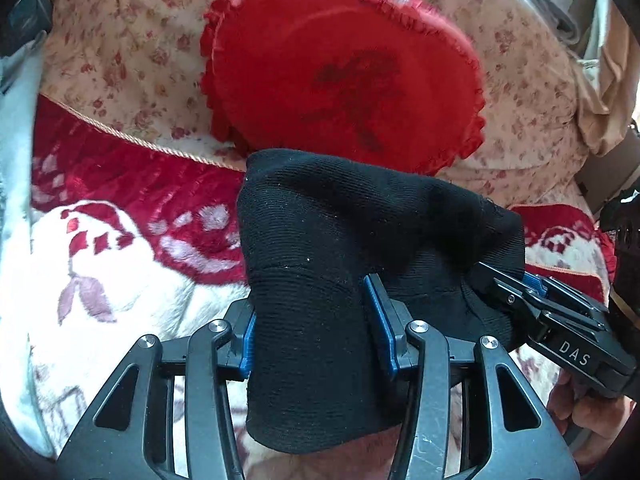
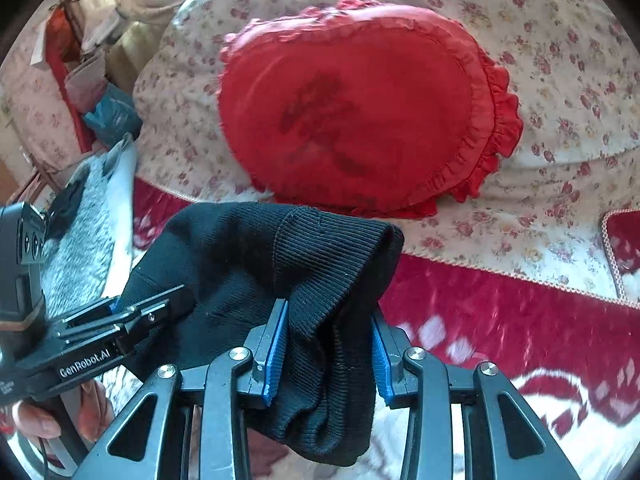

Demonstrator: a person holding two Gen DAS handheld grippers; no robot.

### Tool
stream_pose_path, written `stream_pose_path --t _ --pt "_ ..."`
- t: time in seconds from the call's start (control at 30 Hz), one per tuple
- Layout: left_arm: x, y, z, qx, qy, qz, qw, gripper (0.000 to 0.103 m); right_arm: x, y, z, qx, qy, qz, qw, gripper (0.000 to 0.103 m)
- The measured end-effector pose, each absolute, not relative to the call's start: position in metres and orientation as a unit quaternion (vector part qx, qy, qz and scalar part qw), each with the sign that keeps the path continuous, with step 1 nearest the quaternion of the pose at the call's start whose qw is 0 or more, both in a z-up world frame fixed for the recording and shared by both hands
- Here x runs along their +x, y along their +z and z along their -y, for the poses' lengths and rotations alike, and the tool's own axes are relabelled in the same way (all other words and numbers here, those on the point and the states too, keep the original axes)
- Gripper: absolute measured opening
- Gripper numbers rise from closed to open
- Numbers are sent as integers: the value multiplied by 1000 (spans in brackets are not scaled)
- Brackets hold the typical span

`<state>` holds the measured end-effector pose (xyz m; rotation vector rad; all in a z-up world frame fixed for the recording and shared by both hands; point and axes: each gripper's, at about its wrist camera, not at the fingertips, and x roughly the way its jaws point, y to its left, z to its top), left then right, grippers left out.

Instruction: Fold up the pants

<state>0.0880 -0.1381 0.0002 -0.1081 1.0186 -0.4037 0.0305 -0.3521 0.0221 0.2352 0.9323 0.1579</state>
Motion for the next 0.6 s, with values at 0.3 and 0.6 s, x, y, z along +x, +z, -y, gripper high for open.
stream_pose_path --t 0.3,0.6 --pt "99 -29 145 -24 -170 -509 843 53 60 -24 357 57 43 -491 868 42" --pt "65 -8 140 25 -132 -473 871 54 24 26 348 43 48 -440 896 42"
